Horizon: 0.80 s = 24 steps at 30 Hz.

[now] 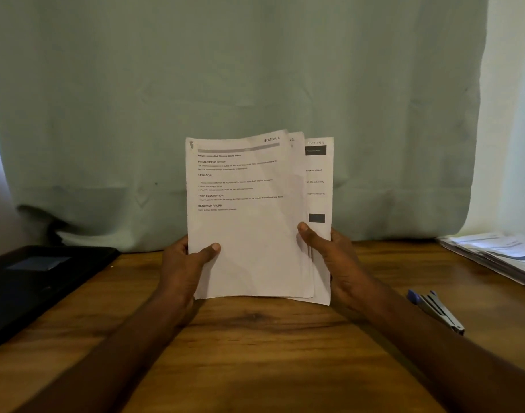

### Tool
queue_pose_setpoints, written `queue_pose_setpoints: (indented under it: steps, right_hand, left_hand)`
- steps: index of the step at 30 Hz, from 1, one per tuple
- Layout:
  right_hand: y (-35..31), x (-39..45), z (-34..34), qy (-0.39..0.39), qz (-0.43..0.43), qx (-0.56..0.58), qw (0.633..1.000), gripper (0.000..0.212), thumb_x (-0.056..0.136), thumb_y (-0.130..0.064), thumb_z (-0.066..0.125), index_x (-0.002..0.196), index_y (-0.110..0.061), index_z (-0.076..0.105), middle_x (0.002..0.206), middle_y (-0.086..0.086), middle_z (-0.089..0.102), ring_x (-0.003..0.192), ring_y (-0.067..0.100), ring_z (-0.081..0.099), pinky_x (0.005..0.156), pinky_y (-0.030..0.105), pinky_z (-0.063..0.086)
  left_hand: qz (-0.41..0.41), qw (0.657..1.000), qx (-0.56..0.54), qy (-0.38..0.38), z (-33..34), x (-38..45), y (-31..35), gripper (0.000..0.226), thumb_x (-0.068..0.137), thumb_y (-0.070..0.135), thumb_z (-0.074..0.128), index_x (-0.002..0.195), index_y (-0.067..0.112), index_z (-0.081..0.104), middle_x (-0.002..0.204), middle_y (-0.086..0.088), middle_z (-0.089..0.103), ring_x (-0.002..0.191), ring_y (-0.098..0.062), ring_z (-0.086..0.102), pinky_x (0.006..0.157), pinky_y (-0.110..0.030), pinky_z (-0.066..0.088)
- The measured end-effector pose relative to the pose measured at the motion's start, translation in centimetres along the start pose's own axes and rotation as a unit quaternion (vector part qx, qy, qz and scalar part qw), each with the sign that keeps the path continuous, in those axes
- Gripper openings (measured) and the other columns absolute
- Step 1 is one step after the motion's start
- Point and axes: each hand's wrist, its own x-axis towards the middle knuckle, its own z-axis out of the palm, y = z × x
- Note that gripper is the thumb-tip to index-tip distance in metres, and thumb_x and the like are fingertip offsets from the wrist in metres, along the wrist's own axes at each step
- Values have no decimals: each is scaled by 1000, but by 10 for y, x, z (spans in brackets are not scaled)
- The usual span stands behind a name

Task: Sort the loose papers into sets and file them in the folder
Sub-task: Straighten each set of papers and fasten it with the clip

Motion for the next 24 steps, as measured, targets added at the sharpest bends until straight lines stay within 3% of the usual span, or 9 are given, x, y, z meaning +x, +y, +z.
queue_pose_setpoints:
  steps: [3,6,9,12,15,19,22,24]
  right_hand:
    - [4,-4,3,-36,-2,-70,997,44,76,-43,83,112,-35,61,111,-4,75,102,19,71,87,38,59]
    - [7,-9,10,-36,-22,-89,995,33,82,-34,82,109,-36,63,110,-7,74,98,16,72,78,29,59]
    - [3,-12,15,-7,-94,-107,990,38,92,-29,75,128,-22,66,109,-11,74,95,6,72,76,20,59]
    - [-4,-12,19,15,-155,-116,981,38,96,-24,70,133,-18,64,115,-9,73,98,3,70,82,18,58]
    - [2,-13,20,0,-130,-120,984,31,95,-24,70,125,-25,62,107,-16,69,90,-6,67,75,13,56]
    - [16,-20,22,-16,-75,-175,982,17,98,-26,68,112,-32,60,111,-5,70,91,3,67,81,26,57]
    - [4,-17,25,-2,-136,-185,973,22,101,-24,63,121,-30,59,102,-16,68,89,-6,67,77,14,56]
    - [6,-13,23,1,-136,-199,970,17,102,-22,62,116,-32,60,98,-19,66,89,-4,67,72,11,54]
  left_hand:
    - [10,997,31,-70,6,-9,8,36,83,10,82,116,18,71,99,2,79,91,-24,75,74,-40,63]
    - [10,992,53,-112,11,-16,13,46,77,15,87,120,15,71,107,-2,78,97,-25,75,87,-47,61]
    - [82,990,70,-96,14,-22,25,43,77,17,87,117,19,71,107,3,78,98,-16,75,88,-40,61]
    - [160,981,78,-81,17,-22,43,40,80,18,85,113,32,69,109,10,76,98,-7,73,82,-28,61]
    - [145,981,90,-89,18,-22,37,39,80,20,85,107,39,64,105,16,74,92,0,71,78,-23,58]
    - [78,988,105,-76,17,-30,14,40,81,19,86,114,26,65,107,7,72,90,-7,69,71,-20,58]
    - [117,981,134,-73,23,-28,22,31,84,27,84,106,36,65,101,14,71,86,2,71,73,-19,59]
    - [130,975,164,-70,24,-27,22,30,85,28,83,109,32,65,95,18,67,79,7,68,68,-14,56]
